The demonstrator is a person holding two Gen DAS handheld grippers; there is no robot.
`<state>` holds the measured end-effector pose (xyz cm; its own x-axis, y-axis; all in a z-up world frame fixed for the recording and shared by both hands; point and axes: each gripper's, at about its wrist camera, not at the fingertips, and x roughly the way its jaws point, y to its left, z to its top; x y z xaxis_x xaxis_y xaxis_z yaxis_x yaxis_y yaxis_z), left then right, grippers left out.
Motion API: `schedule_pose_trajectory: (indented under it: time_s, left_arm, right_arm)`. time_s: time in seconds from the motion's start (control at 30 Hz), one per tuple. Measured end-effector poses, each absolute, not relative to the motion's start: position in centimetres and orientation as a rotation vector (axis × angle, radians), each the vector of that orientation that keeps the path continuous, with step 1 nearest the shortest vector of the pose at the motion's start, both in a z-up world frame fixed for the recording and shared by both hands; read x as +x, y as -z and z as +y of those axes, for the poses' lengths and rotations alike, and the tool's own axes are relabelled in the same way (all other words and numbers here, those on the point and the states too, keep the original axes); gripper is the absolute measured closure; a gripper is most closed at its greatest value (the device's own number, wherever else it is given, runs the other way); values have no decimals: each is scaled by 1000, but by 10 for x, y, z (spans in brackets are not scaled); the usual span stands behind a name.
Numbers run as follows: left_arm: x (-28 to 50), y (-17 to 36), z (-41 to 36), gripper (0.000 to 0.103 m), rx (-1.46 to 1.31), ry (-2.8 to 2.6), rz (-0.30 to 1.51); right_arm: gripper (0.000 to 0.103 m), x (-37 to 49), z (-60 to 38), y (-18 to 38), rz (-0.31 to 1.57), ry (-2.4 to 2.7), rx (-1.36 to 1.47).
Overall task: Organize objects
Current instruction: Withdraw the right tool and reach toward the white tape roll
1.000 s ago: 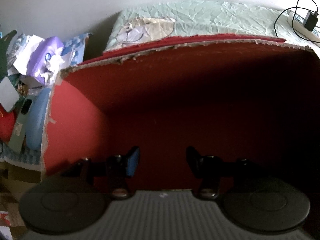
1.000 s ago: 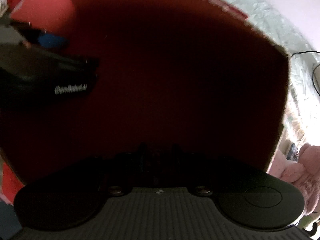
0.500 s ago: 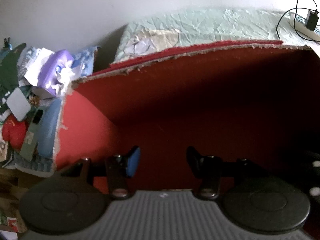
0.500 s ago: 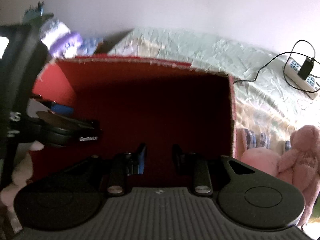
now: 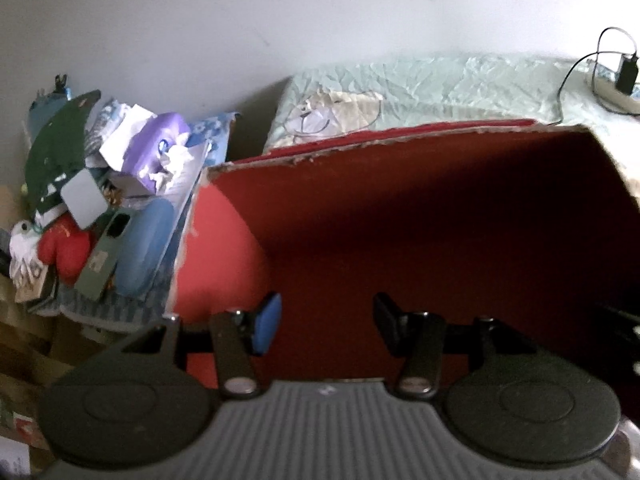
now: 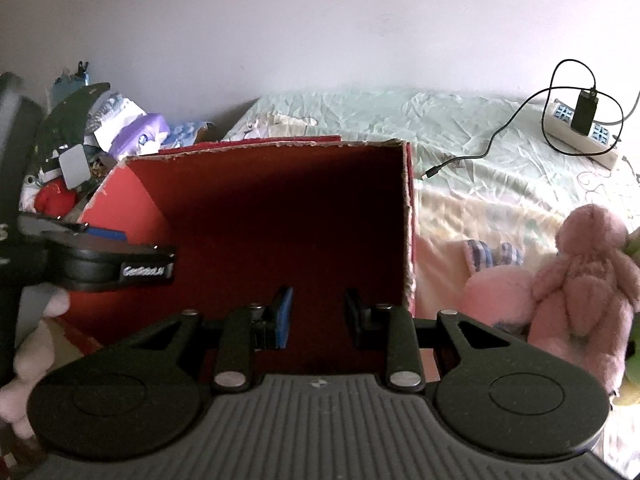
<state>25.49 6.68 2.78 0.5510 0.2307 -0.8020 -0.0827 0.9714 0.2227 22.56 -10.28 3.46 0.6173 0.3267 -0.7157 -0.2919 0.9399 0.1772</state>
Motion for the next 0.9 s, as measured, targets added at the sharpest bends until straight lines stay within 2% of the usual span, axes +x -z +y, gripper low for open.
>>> schedule_pose_trajectory:
  time_s: [0.53,0.9]
  left_arm:
    - [161,-69,35,48,50,-151,897]
    - [117,-46,5,51,-7,-5,984]
  right_arm:
    - [74,176,-146,-53,758,-436,91]
    - [73,151,-192,-49,746,-457,151]
